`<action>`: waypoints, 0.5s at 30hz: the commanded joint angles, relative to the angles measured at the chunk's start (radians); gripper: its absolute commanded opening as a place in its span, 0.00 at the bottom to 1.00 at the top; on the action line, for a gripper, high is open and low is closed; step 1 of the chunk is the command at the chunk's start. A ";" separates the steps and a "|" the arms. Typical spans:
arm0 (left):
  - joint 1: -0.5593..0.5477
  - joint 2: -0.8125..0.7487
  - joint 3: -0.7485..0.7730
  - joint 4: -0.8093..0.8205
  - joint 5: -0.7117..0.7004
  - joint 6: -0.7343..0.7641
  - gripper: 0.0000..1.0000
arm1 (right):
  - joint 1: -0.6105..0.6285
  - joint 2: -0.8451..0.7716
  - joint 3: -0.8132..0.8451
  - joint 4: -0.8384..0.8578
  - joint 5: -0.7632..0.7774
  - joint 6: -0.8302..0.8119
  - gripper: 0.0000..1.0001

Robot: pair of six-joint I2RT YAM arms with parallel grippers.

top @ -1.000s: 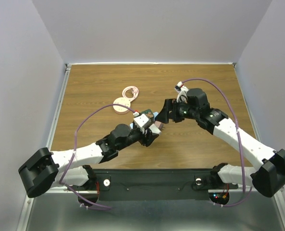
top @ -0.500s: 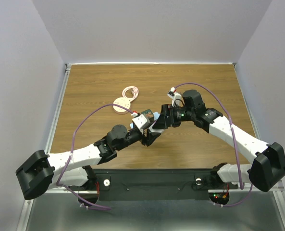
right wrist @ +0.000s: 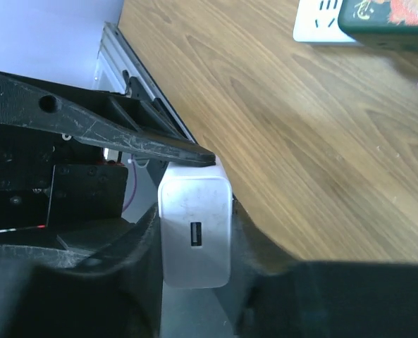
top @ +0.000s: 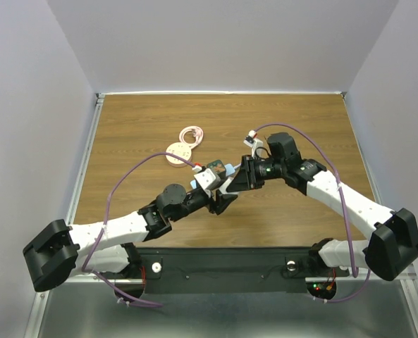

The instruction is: Insert the plug

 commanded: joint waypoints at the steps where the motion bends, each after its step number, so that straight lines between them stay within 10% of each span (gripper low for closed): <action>1: -0.008 -0.008 0.023 0.111 -0.020 -0.003 0.13 | -0.008 -0.021 0.009 0.049 -0.039 0.009 0.04; 9: -0.008 -0.011 -0.003 0.105 -0.145 -0.026 0.99 | -0.012 -0.087 0.021 0.050 0.184 -0.036 0.01; 15: 0.010 -0.041 -0.019 -0.013 -0.286 -0.032 0.99 | -0.098 -0.117 0.026 0.049 0.330 -0.094 0.00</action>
